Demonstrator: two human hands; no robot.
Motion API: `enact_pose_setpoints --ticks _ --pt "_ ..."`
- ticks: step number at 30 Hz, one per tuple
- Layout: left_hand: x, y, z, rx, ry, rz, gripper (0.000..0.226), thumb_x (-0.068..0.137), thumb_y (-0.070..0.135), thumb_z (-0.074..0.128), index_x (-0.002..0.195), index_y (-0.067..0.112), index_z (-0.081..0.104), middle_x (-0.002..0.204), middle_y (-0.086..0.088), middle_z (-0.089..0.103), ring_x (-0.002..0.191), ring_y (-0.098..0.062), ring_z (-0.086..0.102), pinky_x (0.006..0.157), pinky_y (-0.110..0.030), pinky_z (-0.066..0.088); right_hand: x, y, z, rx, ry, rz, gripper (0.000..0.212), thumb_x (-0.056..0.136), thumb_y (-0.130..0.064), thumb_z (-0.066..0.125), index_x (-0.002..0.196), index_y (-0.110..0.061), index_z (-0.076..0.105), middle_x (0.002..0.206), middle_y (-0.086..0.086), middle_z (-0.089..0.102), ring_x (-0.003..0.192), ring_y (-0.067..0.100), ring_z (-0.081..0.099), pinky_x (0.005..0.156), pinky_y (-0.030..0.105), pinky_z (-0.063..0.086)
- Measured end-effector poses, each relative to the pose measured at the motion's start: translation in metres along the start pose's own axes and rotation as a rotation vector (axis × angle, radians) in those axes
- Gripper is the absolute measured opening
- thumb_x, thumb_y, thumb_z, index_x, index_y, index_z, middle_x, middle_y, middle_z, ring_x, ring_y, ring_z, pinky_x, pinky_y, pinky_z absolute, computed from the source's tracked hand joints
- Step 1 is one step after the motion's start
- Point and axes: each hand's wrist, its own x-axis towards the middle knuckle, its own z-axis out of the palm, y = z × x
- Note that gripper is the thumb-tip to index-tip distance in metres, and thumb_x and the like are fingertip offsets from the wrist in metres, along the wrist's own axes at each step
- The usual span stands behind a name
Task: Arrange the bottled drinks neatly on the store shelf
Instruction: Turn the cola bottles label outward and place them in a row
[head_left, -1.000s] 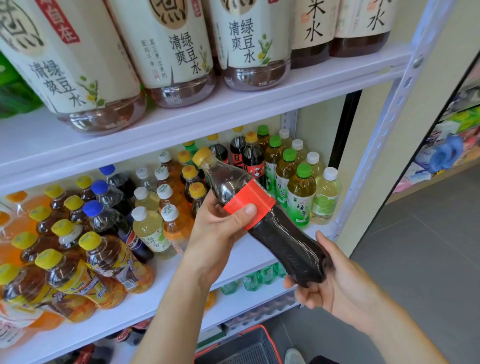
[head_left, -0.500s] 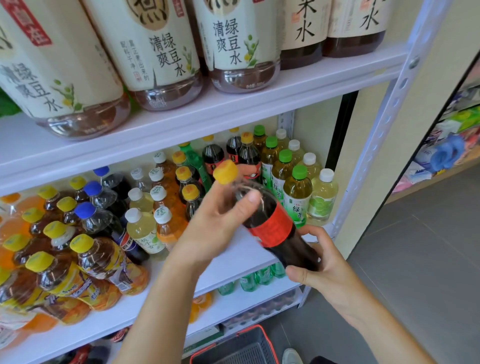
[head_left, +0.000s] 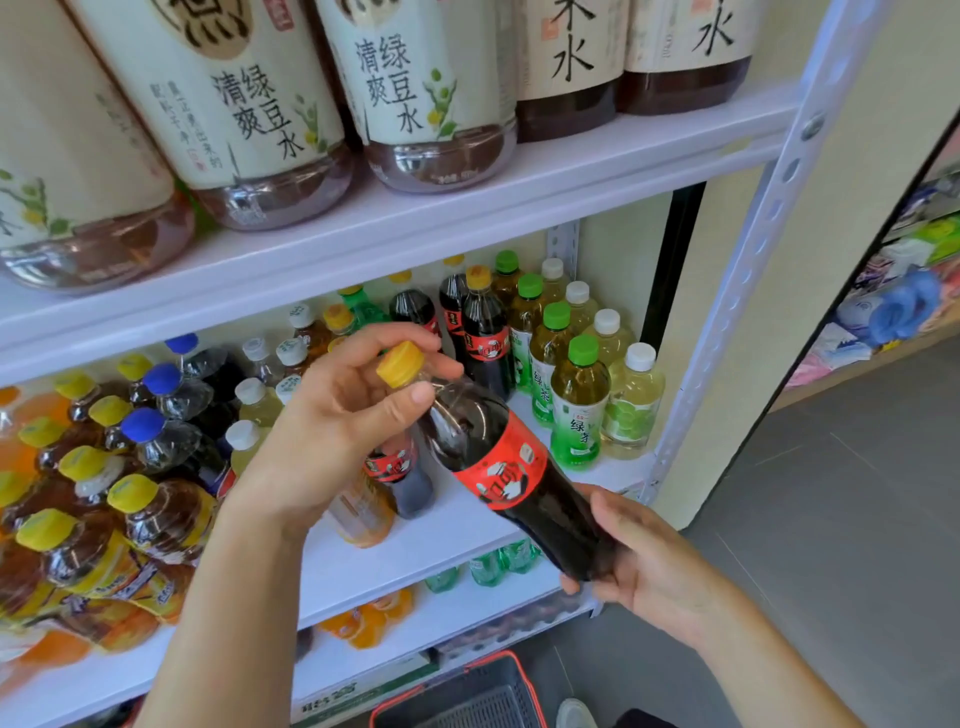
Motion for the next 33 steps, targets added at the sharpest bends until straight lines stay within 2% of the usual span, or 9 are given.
enact_pose_setpoints --ticks 5,9,11,13,15,18,22,28,33 --pt "0.009 -0.006 0.015 0.183 0.175 0.014 0.025 0.08 0.025 0.073 0.104 0.024 0.066 0.093 -0.002 0.077 0.078 -0.009 0.071 0.067 -0.02 0.054 0.023 -0.006 -0.004 -0.049 0.2 0.141 0.057 0.086 -0.061 0.05 0.105 -0.013 0.075 0.103 0.032 0.069 0.042 0.02 0.049 0.033 0.019 0.033" --pt "0.02 -0.015 0.028 0.456 0.241 0.028 0.026 0.074 0.053 0.075 0.097 0.053 0.061 0.089 0.011 0.076 0.087 -0.019 0.072 0.083 -0.041 0.058 0.032 -0.009 -0.005 -0.261 0.372 0.113 0.036 0.1 -0.046 0.047 0.119 -0.018 0.059 0.104 0.015 0.071 0.058 0.022 0.068 0.045 0.024 0.047" --pt "0.027 -0.02 0.032 0.656 0.272 0.037 0.03 0.071 0.06 0.067 0.099 0.06 0.056 0.084 0.023 0.072 0.082 -0.001 0.068 0.077 -0.033 0.057 0.03 -0.014 -0.01 -0.576 0.39 0.051 0.028 0.099 -0.042 0.051 0.125 -0.03 0.053 0.113 0.001 0.066 0.07 0.01 0.071 0.059 0.025 0.051" --pt "0.035 -0.027 0.037 0.871 0.287 0.096 0.036 0.074 0.057 0.068 0.107 0.05 0.056 0.074 0.029 0.065 0.076 0.013 0.061 0.067 -0.012 0.047 0.029 -0.022 -0.016 -0.882 0.436 -0.1 0.029 0.096 -0.035 0.056 0.125 -0.034 0.053 0.11 -0.008 0.066 0.084 0.006 0.068 0.078 0.032 0.054" --pt "0.045 -0.037 0.04 1.025 0.302 0.136 0.037 0.078 0.047 0.075 0.112 0.041 0.061 0.075 0.024 0.064 0.074 0.006 0.059 0.059 -0.011 0.038 0.027 -0.035 -0.018 -1.041 0.504 -0.303 0.026 0.094 -0.026 0.06 0.119 -0.032 0.058 0.103 -0.012 0.067 0.092 0.008 0.064 0.085 0.038 0.053" --pt "0.063 -0.052 0.042 1.037 0.298 0.066 0.041 0.082 0.035 0.076 0.121 0.031 0.064 0.093 0.007 0.074 0.09 -0.019 0.068 0.07 -0.028 0.047 0.029 -0.059 -0.014 -1.218 0.56 -0.577 0.026 0.091 -0.016 0.063 0.116 -0.023 0.062 0.103 -0.009 0.066 0.097 0.013 0.06 0.081 0.035 0.052" --pt "0.09 -0.068 0.041 1.008 0.268 0.025 0.041 0.086 0.031 0.074 0.125 0.027 0.062 0.102 0.0 0.074 0.1 -0.026 0.067 0.08 -0.036 0.051 0.043 -0.089 -0.008 -1.484 0.631 -0.753 0.033 0.086 -0.01 0.067 0.118 -0.011 0.063 0.11 0.007 0.063 0.101 0.028 0.055 0.084 0.038 0.047" --pt "0.124 -0.09 0.056 0.99 0.261 -0.028 0.04 0.088 0.031 0.071 0.126 0.023 0.06 0.093 -0.004 0.071 0.094 -0.031 0.065 0.077 -0.036 0.048 0.073 -0.105 -0.012 -1.742 0.605 -0.581 0.052 0.092 -0.026 0.061 0.141 -0.013 0.048 0.127 0.012 0.058 0.113 0.034 0.053 0.094 0.047 0.045" --pt "0.135 -0.103 0.06 0.892 0.345 -0.063 0.042 0.088 0.031 0.07 0.128 0.024 0.059 0.095 -0.004 0.072 0.094 -0.03 0.067 0.082 -0.042 0.053 0.08 -0.103 -0.018 -1.673 0.62 -0.633 0.054 0.088 -0.026 0.071 0.136 -0.012 0.054 0.112 0.016 0.065 0.101 0.037 0.059 0.081 0.044 0.05"
